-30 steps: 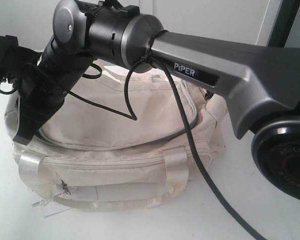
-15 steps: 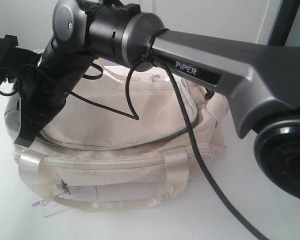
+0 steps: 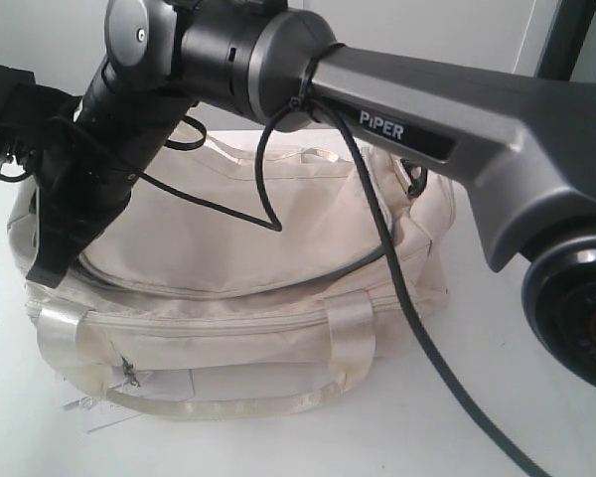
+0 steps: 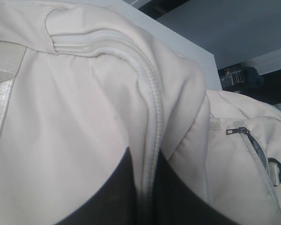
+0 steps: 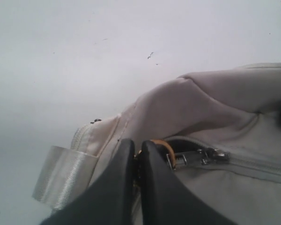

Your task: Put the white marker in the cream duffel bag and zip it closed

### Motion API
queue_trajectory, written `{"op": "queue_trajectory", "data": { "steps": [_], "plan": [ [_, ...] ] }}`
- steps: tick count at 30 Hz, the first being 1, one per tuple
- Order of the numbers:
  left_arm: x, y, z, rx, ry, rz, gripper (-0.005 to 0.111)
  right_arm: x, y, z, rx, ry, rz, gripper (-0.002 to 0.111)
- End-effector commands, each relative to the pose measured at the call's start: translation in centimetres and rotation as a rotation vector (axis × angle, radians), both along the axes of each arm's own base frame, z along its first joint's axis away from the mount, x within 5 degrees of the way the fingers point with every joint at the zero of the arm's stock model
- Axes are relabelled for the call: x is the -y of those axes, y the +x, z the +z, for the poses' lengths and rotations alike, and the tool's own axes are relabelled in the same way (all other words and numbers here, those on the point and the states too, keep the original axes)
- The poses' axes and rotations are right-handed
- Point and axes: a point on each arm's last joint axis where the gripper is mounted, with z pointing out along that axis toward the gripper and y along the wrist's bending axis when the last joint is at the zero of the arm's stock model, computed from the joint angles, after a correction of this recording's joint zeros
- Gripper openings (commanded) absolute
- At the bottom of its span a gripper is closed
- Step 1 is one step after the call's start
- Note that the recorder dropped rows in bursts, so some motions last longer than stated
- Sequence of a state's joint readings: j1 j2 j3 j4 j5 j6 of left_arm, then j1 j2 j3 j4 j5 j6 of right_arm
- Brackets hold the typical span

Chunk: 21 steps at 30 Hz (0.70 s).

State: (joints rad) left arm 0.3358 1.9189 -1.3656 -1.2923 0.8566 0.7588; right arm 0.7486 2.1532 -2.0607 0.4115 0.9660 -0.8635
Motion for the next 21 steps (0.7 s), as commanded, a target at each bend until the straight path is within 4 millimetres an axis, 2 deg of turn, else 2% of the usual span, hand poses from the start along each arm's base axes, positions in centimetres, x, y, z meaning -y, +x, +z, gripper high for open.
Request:
{"op": "queue_trajectory", "data": {
  "steps": [1,21],
  "plan": [
    [0.0,0.23,0.95,0.03,-0.057,0.028,0.0,0.05,-1.0,0.93,-0.032,0.008,0.032,0.0],
    [0.0,0.23,0.95,0.03,-0.057,0.028,0.0,-0.03,-1.87,0.78,-0.072,-0.03,0.069,0.0]
  ]
}}
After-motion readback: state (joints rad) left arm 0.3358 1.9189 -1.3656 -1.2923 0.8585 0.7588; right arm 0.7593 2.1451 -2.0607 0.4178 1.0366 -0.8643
